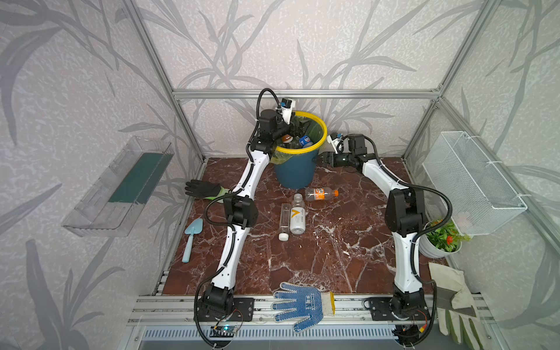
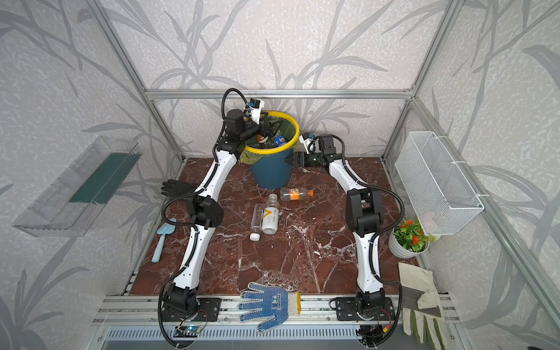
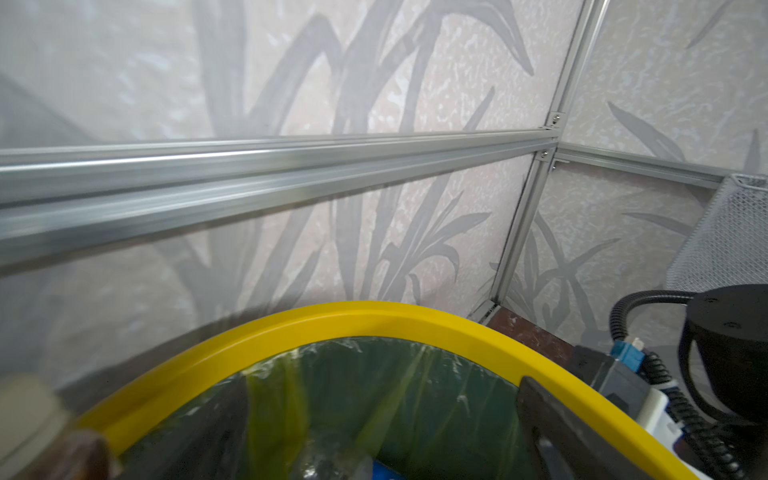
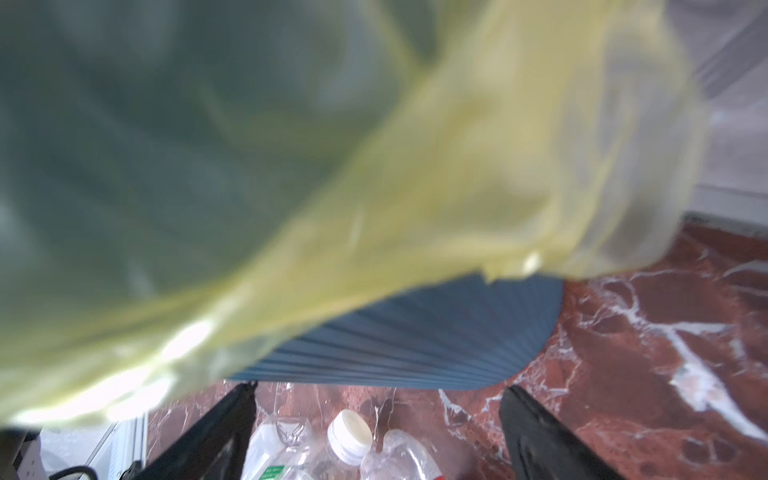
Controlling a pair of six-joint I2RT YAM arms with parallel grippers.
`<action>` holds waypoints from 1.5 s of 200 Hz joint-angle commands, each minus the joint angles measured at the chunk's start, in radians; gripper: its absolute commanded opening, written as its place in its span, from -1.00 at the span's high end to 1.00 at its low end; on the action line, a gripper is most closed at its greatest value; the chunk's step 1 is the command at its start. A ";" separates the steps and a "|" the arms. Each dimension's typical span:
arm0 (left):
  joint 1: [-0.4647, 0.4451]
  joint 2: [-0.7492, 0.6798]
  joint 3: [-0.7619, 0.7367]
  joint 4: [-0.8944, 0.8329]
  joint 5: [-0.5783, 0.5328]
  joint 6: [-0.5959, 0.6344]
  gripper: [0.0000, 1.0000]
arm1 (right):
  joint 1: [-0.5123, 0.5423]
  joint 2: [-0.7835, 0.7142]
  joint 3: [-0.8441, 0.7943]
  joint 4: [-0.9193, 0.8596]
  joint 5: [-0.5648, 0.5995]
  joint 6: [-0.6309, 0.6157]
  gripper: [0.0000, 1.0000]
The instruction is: Throw the plastic bottles in the bin
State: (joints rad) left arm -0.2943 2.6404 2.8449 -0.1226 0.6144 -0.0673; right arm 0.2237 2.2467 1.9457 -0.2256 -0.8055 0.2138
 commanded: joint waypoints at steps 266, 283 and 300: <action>0.124 -0.020 0.017 0.064 -0.333 -0.067 -0.99 | 0.182 -0.225 0.151 -0.252 0.842 0.564 -0.94; 0.124 -0.009 0.015 0.081 -0.335 -0.077 -0.99 | 0.185 -0.129 0.280 -0.308 0.855 0.564 -0.94; 0.124 0.002 0.013 0.082 -0.330 -0.079 -0.99 | 0.187 -0.010 0.444 -0.386 0.857 0.564 -0.94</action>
State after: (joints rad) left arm -0.1753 2.6209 2.8433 -0.1101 0.2573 -0.1276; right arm 0.4049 2.1353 2.2112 -0.4599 0.0189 0.7639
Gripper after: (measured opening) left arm 0.994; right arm 0.969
